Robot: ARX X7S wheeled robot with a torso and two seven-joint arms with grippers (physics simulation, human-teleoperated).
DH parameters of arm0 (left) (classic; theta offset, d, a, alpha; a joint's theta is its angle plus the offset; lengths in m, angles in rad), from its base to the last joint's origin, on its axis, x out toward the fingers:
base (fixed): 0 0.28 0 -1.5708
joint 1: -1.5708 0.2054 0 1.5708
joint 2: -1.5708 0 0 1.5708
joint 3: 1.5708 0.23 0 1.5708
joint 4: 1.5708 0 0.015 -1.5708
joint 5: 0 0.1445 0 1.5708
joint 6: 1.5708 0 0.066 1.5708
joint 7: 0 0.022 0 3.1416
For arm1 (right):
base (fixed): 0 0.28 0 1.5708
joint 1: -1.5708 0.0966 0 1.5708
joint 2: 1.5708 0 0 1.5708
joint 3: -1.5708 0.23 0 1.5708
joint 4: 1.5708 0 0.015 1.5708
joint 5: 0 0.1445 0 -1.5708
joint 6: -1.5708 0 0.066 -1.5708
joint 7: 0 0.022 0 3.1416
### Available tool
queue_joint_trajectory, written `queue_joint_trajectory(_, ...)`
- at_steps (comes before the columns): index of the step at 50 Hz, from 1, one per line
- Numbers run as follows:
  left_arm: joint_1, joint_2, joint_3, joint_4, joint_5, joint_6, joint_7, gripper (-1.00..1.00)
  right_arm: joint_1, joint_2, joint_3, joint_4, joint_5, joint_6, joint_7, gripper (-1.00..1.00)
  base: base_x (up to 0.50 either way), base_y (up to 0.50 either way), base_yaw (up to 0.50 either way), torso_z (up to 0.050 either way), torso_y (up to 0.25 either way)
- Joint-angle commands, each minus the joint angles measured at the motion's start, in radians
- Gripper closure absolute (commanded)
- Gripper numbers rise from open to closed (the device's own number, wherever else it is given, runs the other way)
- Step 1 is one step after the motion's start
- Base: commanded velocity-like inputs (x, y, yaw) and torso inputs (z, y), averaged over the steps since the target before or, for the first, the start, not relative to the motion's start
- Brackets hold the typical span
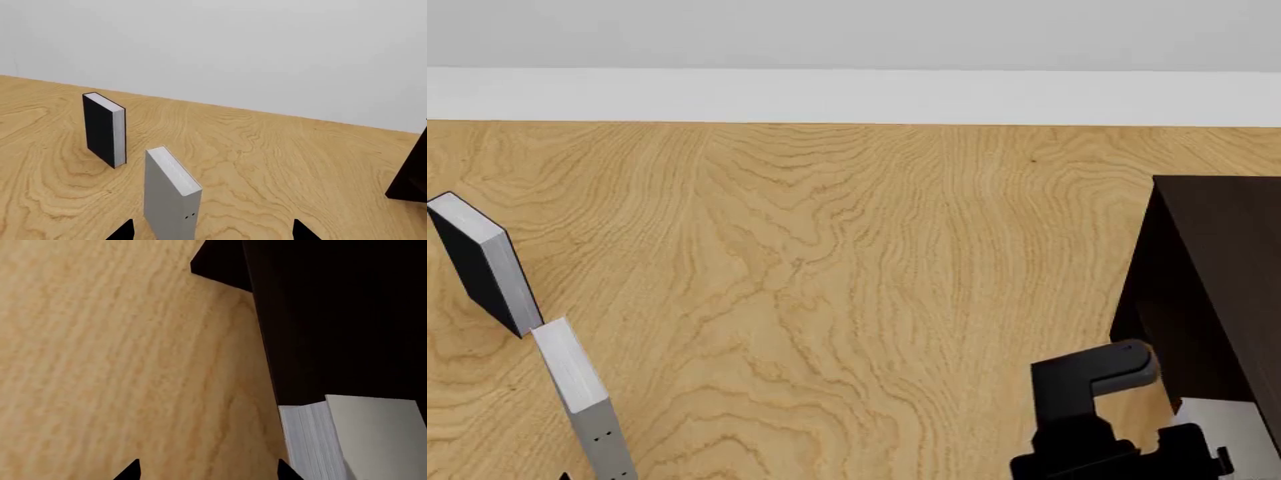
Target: Pick up the book on the right and place it on the cabinet shelf.
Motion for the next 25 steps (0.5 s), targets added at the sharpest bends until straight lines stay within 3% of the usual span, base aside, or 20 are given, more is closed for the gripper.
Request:
queue_joint_trajectory(1,0.003,0.009,-0.013,0.000,0.000,-0.013,0.006,-1.00,0.016,0.029,-0.009,0.012,-0.067,0.031,0.030,-1.00,0.00,0.00,0.00,0.000,0.000)
queue_joint_trajectory(25,-0.002,0.005,-0.009,0.008,-0.003,-0.017,-0.003,-1.00,0.004,0.042,-0.013,0.033,-0.080,0.009,0.000,-1.00,0.00,0.00,0.00,0.000,0.000)
